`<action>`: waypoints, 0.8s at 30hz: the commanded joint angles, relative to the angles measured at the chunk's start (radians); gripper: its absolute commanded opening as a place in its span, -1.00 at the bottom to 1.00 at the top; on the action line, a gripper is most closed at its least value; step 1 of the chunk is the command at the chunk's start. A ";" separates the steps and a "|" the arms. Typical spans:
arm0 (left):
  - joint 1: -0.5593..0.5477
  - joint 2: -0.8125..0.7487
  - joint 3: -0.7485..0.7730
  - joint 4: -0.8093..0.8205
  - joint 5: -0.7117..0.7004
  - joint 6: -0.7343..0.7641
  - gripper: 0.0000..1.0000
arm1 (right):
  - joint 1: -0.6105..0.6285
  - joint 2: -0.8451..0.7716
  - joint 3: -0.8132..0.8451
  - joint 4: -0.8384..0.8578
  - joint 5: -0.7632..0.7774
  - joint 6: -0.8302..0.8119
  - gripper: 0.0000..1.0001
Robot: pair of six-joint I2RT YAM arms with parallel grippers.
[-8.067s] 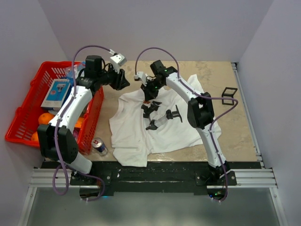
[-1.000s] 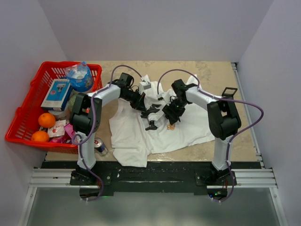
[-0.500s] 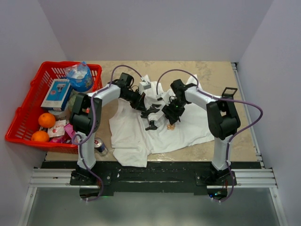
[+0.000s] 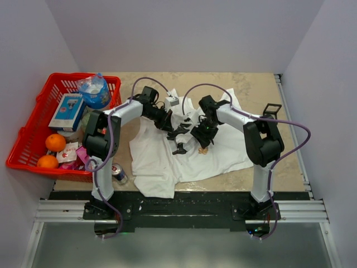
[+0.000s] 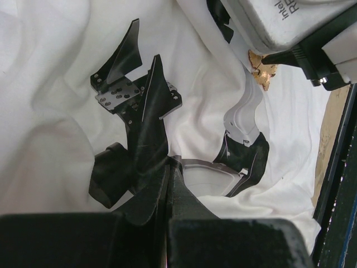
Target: Remove the brooch from the garment
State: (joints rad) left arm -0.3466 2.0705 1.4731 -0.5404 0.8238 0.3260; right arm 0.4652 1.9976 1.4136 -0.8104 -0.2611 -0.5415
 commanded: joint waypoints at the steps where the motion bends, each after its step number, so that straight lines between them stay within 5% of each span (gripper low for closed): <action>1: 0.014 -0.027 -0.008 0.011 0.008 0.013 -1.00 | 0.015 0.076 -0.059 0.034 -0.006 -0.041 0.18; 24: 0.015 -0.038 -0.025 0.011 0.005 0.015 -1.00 | 0.030 0.093 -0.067 0.025 0.031 -0.055 0.17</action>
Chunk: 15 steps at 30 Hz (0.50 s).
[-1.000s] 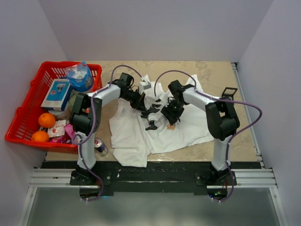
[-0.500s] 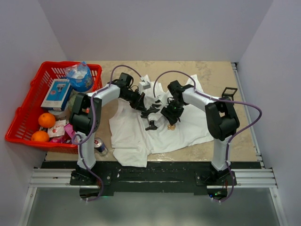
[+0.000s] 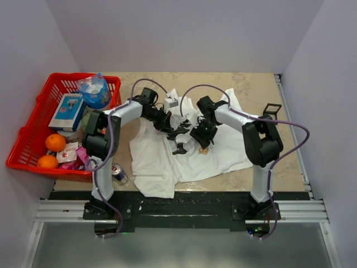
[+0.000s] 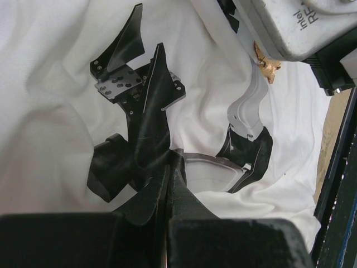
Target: Remove the brooch from the garment
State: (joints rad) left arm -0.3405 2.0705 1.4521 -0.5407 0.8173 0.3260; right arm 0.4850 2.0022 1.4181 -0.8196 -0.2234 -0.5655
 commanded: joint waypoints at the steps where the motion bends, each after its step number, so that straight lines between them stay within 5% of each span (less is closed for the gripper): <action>1: 0.009 -0.038 -0.001 0.012 0.011 0.016 -1.00 | 0.012 0.081 -0.070 0.027 -0.017 -0.039 0.17; 15: 0.009 -0.043 -0.010 0.013 0.014 0.018 -1.00 | 0.012 0.017 0.042 -0.095 -0.037 -0.054 0.19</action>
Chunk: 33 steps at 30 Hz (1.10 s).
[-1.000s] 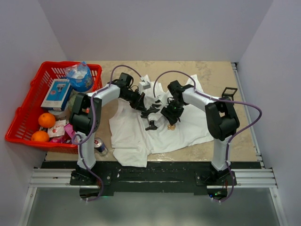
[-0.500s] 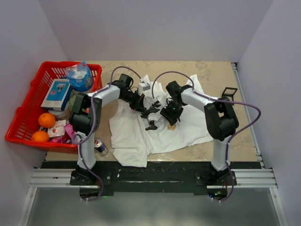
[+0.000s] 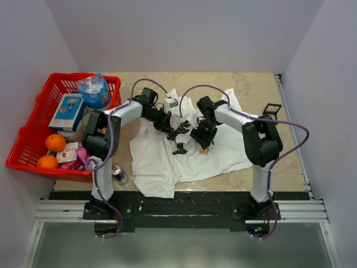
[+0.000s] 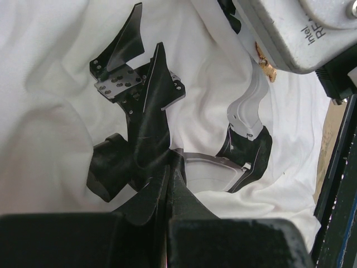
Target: Remove the brooch from the garment
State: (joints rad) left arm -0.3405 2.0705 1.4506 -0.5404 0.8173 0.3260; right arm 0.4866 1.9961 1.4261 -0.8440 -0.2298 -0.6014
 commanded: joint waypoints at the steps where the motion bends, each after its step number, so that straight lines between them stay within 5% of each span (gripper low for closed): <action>1: 0.009 -0.043 -0.009 0.010 0.016 0.019 -1.00 | 0.009 0.021 0.039 -0.076 -0.034 -0.018 0.19; 33: 0.015 -0.059 -0.027 0.011 0.020 0.021 -1.00 | -0.013 0.044 0.077 -0.083 -0.009 0.006 0.20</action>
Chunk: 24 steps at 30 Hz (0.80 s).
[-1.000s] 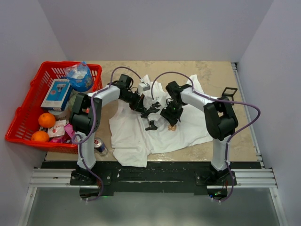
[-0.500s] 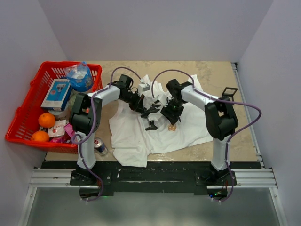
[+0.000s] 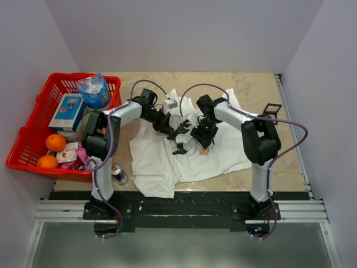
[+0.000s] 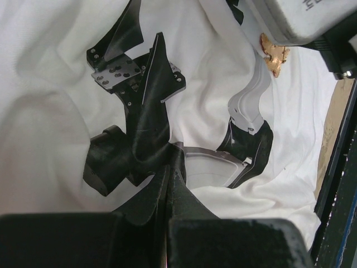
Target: Remove the brooch from the garment
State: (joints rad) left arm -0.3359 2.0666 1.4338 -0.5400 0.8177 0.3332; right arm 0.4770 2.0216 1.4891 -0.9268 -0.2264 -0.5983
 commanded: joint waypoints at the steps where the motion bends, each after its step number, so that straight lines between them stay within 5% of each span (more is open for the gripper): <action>1: 0.011 -0.056 -0.010 0.011 0.018 0.015 -1.00 | -0.003 0.019 0.013 0.000 -0.014 0.002 0.20; 15: 0.011 -0.053 -0.012 0.014 0.020 0.012 -1.00 | -0.017 0.006 0.005 0.023 0.001 0.038 0.20; 24: 0.011 -0.049 -0.013 0.015 0.020 0.012 -1.00 | -0.100 0.074 0.125 -0.075 -0.148 0.101 0.20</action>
State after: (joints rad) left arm -0.3340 2.0644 1.4250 -0.5400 0.8177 0.3332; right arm 0.3954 2.0869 1.5768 -0.9417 -0.2806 -0.5243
